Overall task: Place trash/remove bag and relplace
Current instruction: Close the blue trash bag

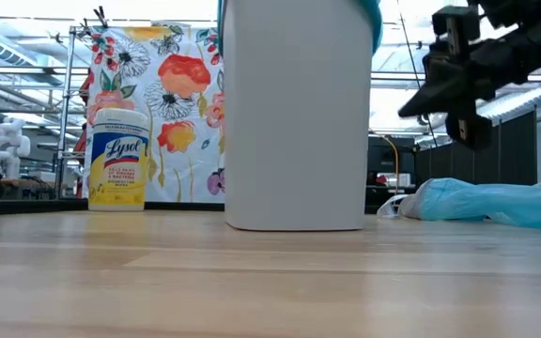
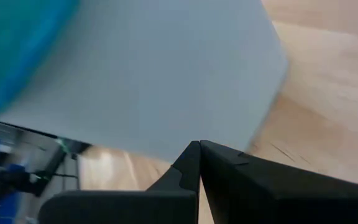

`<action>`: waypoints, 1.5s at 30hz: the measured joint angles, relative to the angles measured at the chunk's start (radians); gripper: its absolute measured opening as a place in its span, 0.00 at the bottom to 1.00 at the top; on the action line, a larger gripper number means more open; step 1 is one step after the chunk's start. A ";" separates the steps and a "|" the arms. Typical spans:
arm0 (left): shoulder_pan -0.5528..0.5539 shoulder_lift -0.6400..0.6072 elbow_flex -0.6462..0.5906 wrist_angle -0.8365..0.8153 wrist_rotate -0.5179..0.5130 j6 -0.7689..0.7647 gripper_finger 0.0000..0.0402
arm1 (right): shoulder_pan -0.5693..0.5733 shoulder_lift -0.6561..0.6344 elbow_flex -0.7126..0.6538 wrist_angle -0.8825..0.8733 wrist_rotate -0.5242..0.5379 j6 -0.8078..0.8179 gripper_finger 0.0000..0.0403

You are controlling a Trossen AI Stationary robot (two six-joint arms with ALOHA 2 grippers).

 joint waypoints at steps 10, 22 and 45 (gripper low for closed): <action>0.122 0.000 0.172 -0.274 0.117 0.030 0.00 | -0.018 -0.017 0.000 0.035 -0.003 -0.019 0.00; 0.204 0.000 0.420 -0.450 0.282 0.163 0.00 | -0.018 -0.023 0.000 0.095 0.019 -0.041 0.00; 0.139 0.104 0.449 -1.087 0.184 0.164 0.00 | -0.043 0.000 0.000 0.473 -0.042 0.041 0.21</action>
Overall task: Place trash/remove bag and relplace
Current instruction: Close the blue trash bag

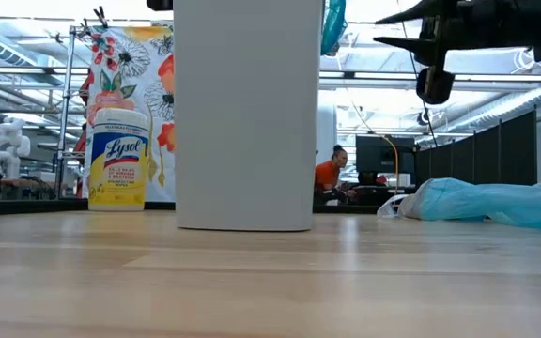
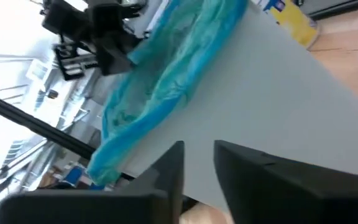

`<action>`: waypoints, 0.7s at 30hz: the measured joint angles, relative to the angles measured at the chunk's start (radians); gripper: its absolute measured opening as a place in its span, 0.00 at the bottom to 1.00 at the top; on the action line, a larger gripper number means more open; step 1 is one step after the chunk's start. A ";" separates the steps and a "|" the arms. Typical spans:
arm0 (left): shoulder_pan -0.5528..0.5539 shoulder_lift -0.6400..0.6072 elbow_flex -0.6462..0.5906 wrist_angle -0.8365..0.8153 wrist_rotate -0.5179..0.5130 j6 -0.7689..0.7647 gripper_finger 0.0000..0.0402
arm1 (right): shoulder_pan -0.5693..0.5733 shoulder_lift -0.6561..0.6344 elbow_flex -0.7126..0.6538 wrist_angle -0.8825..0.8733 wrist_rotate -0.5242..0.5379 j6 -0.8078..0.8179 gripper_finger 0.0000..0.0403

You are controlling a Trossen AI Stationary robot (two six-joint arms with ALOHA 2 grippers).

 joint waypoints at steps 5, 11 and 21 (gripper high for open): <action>0.000 0.030 -0.001 0.003 0.000 0.018 0.00 | 0.000 0.073 0.006 0.131 0.005 0.017 0.37; 0.001 0.032 -0.001 0.003 0.001 0.044 0.00 | 0.000 0.176 0.082 0.146 0.009 0.014 0.49; 0.000 0.032 -0.001 0.002 0.004 0.051 0.02 | -0.001 0.231 0.209 0.103 0.010 -0.140 0.22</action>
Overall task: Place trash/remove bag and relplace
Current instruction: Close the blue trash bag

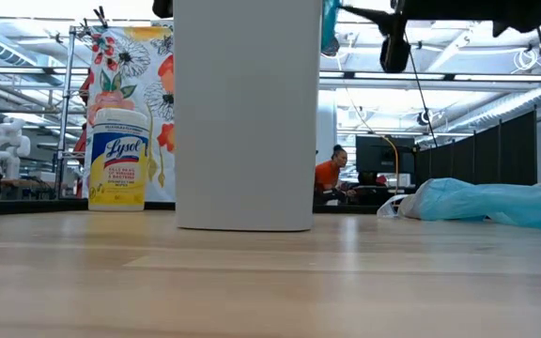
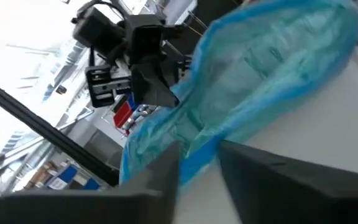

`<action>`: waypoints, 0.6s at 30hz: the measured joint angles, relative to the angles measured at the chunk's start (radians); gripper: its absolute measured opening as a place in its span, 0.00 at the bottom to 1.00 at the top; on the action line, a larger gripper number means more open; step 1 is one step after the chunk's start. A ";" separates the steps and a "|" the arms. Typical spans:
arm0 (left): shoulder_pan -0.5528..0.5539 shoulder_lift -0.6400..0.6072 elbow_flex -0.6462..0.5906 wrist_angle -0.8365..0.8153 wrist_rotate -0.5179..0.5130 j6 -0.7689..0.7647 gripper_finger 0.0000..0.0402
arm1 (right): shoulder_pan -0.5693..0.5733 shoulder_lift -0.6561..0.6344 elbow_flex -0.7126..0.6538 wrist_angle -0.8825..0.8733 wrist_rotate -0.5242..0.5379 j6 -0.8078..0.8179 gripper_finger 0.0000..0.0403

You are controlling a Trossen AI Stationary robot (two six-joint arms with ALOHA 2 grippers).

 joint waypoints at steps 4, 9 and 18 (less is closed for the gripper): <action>0.000 0.000 0.000 0.000 0.027 0.026 0.03 | 0.000 0.000 0.062 -0.018 0.017 -0.079 0.03; 0.000 0.000 0.000 0.000 0.080 0.057 0.03 | 0.003 0.006 0.224 -0.216 0.039 -0.129 0.00; 0.000 0.000 0.000 0.000 0.149 0.080 0.04 | 0.092 0.019 0.478 -0.928 0.281 0.053 0.00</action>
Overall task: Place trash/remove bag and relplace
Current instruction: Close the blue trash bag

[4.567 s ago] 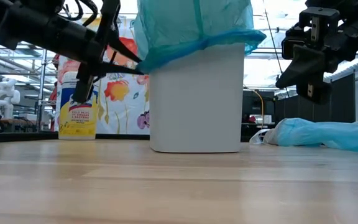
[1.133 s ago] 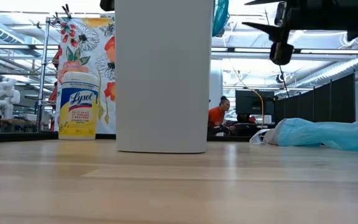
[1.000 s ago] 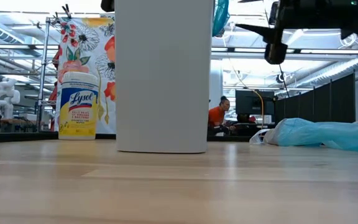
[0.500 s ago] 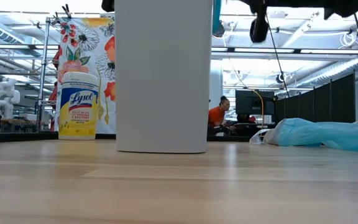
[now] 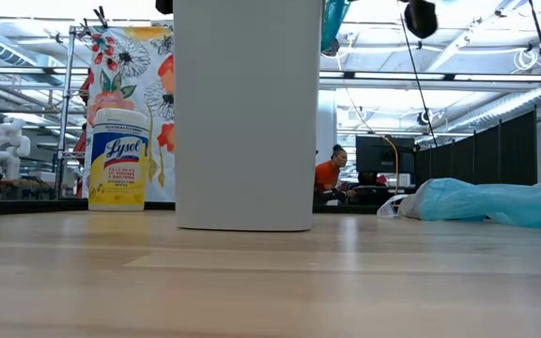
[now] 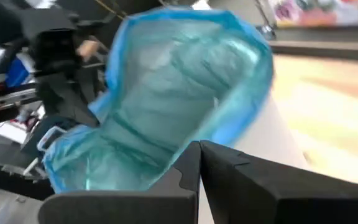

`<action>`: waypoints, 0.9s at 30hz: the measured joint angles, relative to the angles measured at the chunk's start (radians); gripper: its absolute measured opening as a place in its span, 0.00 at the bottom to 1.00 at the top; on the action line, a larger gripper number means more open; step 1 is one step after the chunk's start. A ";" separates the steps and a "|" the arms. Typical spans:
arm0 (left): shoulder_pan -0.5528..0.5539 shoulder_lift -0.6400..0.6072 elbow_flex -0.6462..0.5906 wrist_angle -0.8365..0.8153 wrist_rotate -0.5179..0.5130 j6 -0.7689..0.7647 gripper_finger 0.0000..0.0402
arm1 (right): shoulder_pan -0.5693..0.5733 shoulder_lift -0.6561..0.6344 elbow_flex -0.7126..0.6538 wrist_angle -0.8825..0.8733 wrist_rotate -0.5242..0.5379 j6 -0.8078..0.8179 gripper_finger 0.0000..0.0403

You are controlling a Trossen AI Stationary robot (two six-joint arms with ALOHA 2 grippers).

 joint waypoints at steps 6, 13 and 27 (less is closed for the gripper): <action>0.000 0.000 0.000 0.000 0.002 0.043 0.04 | 0.092 0.001 0.004 -0.052 0.027 0.100 0.00; 0.000 0.000 0.000 0.000 0.003 0.109 0.04 | 0.127 0.007 0.005 0.046 0.039 0.106 0.05; -0.001 0.000 0.000 0.000 0.003 0.123 0.04 | 0.063 0.067 0.004 0.021 0.035 0.152 0.30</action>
